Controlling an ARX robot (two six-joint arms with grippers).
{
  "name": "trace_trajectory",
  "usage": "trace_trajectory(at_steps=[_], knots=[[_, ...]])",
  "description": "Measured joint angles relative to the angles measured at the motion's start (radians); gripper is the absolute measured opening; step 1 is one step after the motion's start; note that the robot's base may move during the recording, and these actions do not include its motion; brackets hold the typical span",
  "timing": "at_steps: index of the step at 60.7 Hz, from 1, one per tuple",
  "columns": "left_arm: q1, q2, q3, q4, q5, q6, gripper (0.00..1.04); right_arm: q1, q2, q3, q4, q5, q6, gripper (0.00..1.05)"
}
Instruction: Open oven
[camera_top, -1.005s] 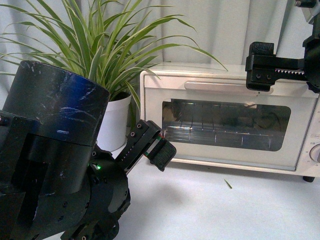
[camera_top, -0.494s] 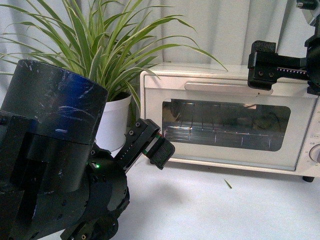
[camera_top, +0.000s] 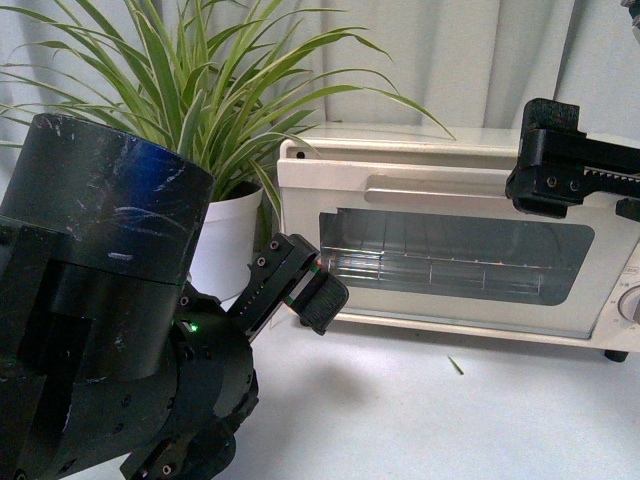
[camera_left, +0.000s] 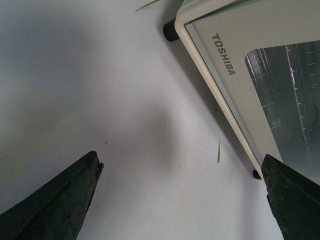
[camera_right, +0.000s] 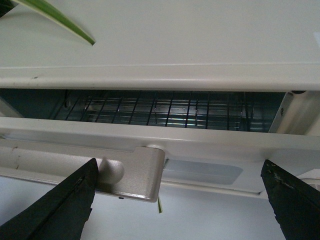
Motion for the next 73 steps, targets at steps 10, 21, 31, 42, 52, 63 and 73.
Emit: trace_trajectory(at_steps=[10, 21, 31, 42, 52, 63, 73], knots=[[0.0, 0.0, 0.0, 0.0, 0.0, -0.003, 0.98, 0.017, -0.042, -0.068, 0.025, -0.019, 0.0, 0.95], [0.0, 0.0, 0.0, 0.0, -0.003, -0.003, 0.98, 0.042, -0.079, -0.145, 0.067, -0.032, -0.008, 0.95], [0.0, 0.0, 0.0, 0.0, -0.003, -0.003, 0.98, 0.05, -0.13, -0.211, 0.059, -0.062, -0.024, 0.95], [0.007, 0.0, -0.015, 0.001, -0.014, 0.0, 0.98, 0.008, -0.265, -0.278, 0.019, -0.145, 0.024, 0.95], [0.007, -0.002, -0.019, 0.001, -0.021, 0.007, 0.98, -0.06, -0.375, -0.303, 0.024, -0.162, 0.074, 0.95], [0.001, -0.002, -0.024, -0.017, -0.05, 0.058, 0.98, -0.118, -0.417, -0.335, 0.032, -0.176, 0.1, 0.95], [-0.021, -0.002, -0.024, -0.052, -0.109, 0.145, 0.98, -0.161, -0.424, -0.359, 0.033, -0.214, 0.126, 0.95]])
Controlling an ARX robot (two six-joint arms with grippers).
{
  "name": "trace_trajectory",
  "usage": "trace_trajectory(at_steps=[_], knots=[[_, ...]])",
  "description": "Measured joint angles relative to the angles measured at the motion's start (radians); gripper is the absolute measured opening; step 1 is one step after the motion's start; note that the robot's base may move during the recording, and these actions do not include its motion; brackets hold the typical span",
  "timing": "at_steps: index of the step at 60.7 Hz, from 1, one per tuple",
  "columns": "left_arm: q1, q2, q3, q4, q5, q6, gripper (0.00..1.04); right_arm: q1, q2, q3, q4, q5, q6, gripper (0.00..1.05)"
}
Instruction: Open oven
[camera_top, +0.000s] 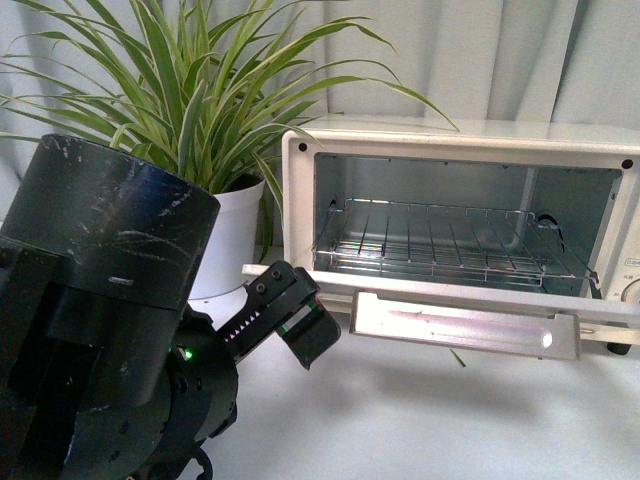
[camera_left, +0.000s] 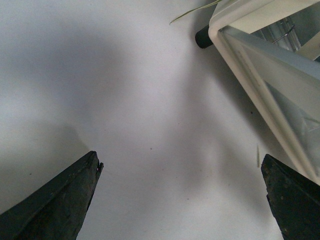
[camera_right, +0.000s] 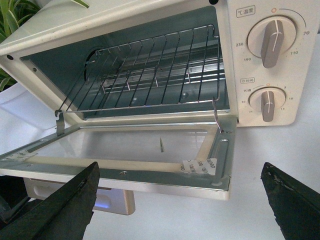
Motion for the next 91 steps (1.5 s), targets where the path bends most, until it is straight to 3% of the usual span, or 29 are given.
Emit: trace_trajectory(at_steps=[32, 59, 79, 91], knots=[[-0.066, 0.006, 0.011, -0.027, -0.203, 0.435, 0.98, -0.022, -0.006, -0.056, 0.023, -0.027, 0.024, 0.95], [-0.103, 0.051, 0.005, -0.029, -0.203, 0.834, 0.98, -0.002, 0.019, -0.092, 0.036, -0.037, 0.0, 0.95], [-0.096, 0.04, -0.018, -0.036, -0.229, 0.937, 0.98, 0.021, 0.023, -0.097, 0.024, -0.064, -0.054, 0.95], [-0.092, -0.031, -0.09, -0.034, -0.192, 0.965, 0.98, 0.023, -0.013, -0.105, -0.006, -0.081, -0.077, 0.95]])
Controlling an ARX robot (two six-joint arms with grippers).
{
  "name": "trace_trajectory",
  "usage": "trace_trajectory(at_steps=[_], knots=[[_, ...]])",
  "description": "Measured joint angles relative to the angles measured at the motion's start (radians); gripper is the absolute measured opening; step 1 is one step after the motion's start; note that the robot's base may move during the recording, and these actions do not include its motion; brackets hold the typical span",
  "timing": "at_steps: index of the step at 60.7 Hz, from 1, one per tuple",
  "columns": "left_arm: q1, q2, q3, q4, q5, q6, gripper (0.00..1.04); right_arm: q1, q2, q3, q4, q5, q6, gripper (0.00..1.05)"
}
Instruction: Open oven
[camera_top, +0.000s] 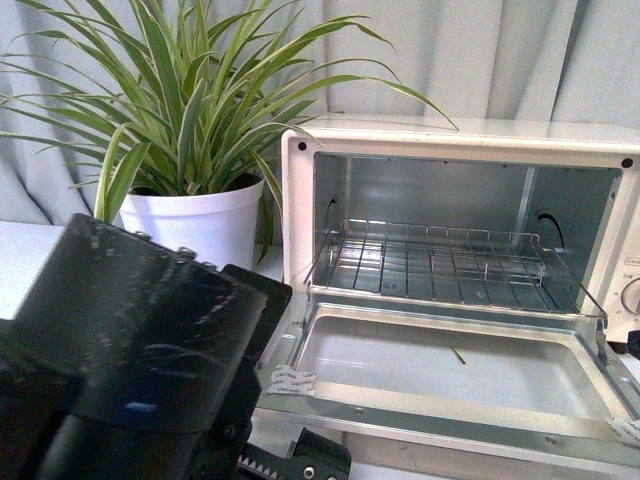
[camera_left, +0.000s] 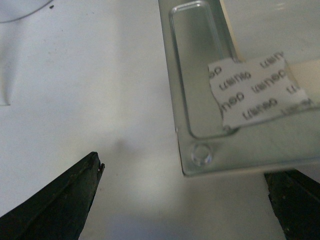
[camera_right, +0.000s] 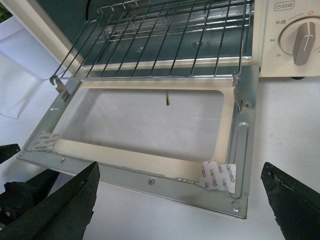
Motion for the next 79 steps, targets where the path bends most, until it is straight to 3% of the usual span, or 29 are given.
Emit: trace_trajectory(at_steps=[23, 38, 50, 60, 68, 79], knots=[[-0.082, -0.4, -0.172, -0.042, -0.008, 0.002, 0.98, -0.064, -0.23, -0.084, -0.136, -0.125, -0.012, 0.95], [-0.081, -0.69, -0.293, -0.042, -0.103, -0.032, 0.98, -0.161, -0.426, -0.187, -0.217, -0.216, -0.021, 0.95], [-0.003, -0.969, -0.41, -0.16, -0.134, -0.086, 0.98, -0.217, -0.53, -0.248, -0.274, -0.269, -0.031, 0.95], [0.076, -1.175, -0.479, -0.304, -0.145, -0.154, 0.98, -0.201, -0.655, -0.271, -0.341, -0.264, -0.035, 0.95], [0.1, -1.323, -0.512, -0.422, -0.183, -0.209, 0.98, -0.129, -0.769, -0.299, -0.388, -0.217, -0.025, 0.95], [0.112, -1.393, -0.531, -0.446, -0.2, -0.244, 0.98, -0.097, -0.816, -0.307, -0.386, -0.195, -0.002, 0.95]])
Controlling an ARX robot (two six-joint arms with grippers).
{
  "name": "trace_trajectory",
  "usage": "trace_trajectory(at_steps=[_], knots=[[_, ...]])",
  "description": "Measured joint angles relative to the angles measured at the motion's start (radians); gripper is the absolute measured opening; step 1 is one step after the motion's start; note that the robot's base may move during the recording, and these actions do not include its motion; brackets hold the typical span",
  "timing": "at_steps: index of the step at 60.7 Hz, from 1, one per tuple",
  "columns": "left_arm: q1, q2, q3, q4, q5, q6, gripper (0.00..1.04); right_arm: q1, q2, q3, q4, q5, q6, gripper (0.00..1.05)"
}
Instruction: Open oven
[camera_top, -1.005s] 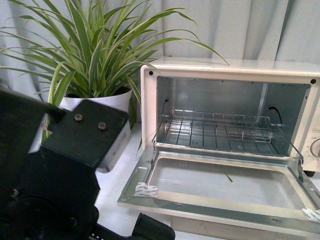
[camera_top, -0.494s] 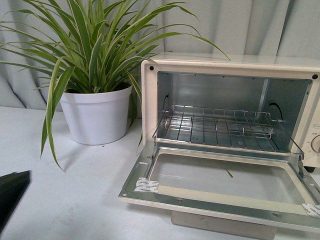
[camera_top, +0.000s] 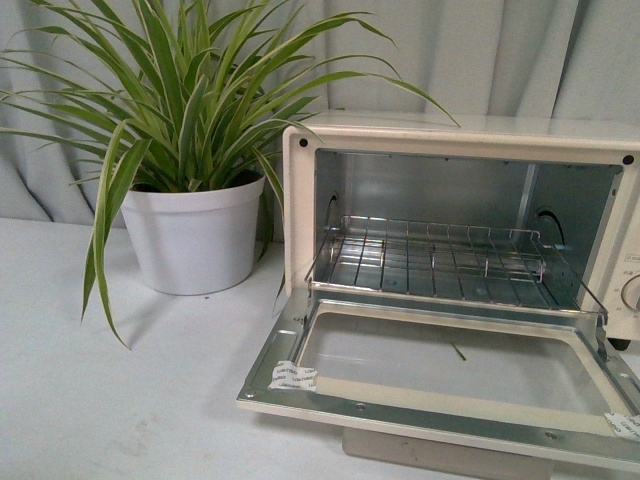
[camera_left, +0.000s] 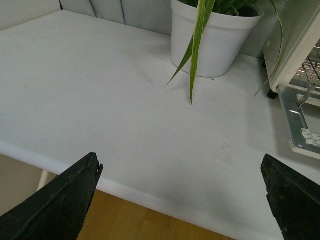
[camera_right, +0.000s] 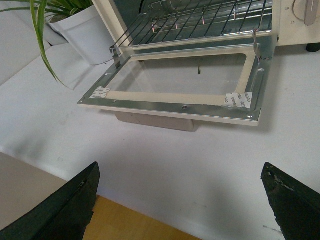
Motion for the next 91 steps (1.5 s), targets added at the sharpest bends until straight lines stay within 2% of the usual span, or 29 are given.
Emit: trace_trajectory(at_steps=[4, 6, 10, 13, 17, 21, 30, 34, 37, 41, 64, 72, 76, 78, 91], knots=[[0.0, -0.001, -0.001, 0.001, 0.002, -0.002, 0.98, 0.001, 0.0, 0.0, 0.0, 0.0, 0.002, 0.95], [0.017, -0.034, -0.025, 0.051, 0.05, 0.035, 0.93, 0.011, -0.006, -0.005, 0.012, 0.029, -0.007, 0.95], [0.071, -0.121, -0.073, 0.103, 0.19, 0.125, 0.79, 0.099, -0.098, -0.09, 0.182, 0.351, -0.118, 0.81], [0.123, -0.162, -0.079, 0.101, 0.238, 0.161, 0.68, 0.11, -0.134, -0.104, 0.214, 0.468, -0.171, 0.71], [0.177, -0.186, -0.084, 0.09, 0.297, 0.183, 0.57, 0.033, -0.151, -0.104, 0.215, 0.393, -0.214, 0.58], [0.23, -0.204, -0.093, 0.077, 0.354, 0.198, 0.42, -0.024, -0.153, -0.104, 0.214, 0.38, -0.234, 0.44], [0.32, -0.26, -0.129, 0.063, 0.433, 0.208, 0.13, -0.031, -0.153, -0.104, 0.213, 0.369, -0.248, 0.16], [0.352, -0.267, -0.129, 0.058, 0.465, 0.208, 0.04, -0.032, -0.153, -0.104, 0.214, 0.37, -0.251, 0.04], [0.419, -0.277, -0.129, 0.049, 0.568, 0.213, 0.04, -0.032, -0.153, -0.104, 0.214, 0.37, -0.254, 0.01], [0.496, -0.28, -0.129, 0.047, 0.594, 0.213, 0.04, -0.033, -0.153, -0.104, 0.214, 0.371, -0.255, 0.01], [0.501, -0.281, -0.129, 0.047, 0.606, 0.213, 0.05, -0.033, -0.153, -0.104, 0.214, 0.37, -0.256, 0.01], [0.501, -0.281, -0.129, 0.047, 0.606, 0.213, 0.29, -0.033, -0.153, -0.104, 0.214, 0.37, -0.257, 0.25], [0.501, -0.281, -0.129, 0.047, 0.606, 0.214, 0.47, -0.033, -0.153, -0.104, 0.214, 0.37, -0.256, 0.43], [0.501, -0.281, -0.129, 0.047, 0.606, 0.213, 0.54, -0.033, -0.153, -0.104, 0.214, 0.37, -0.256, 0.48], [0.501, -0.281, -0.129, 0.047, 0.606, 0.214, 0.93, -0.033, -0.153, -0.104, 0.214, 0.37, -0.256, 0.89]])
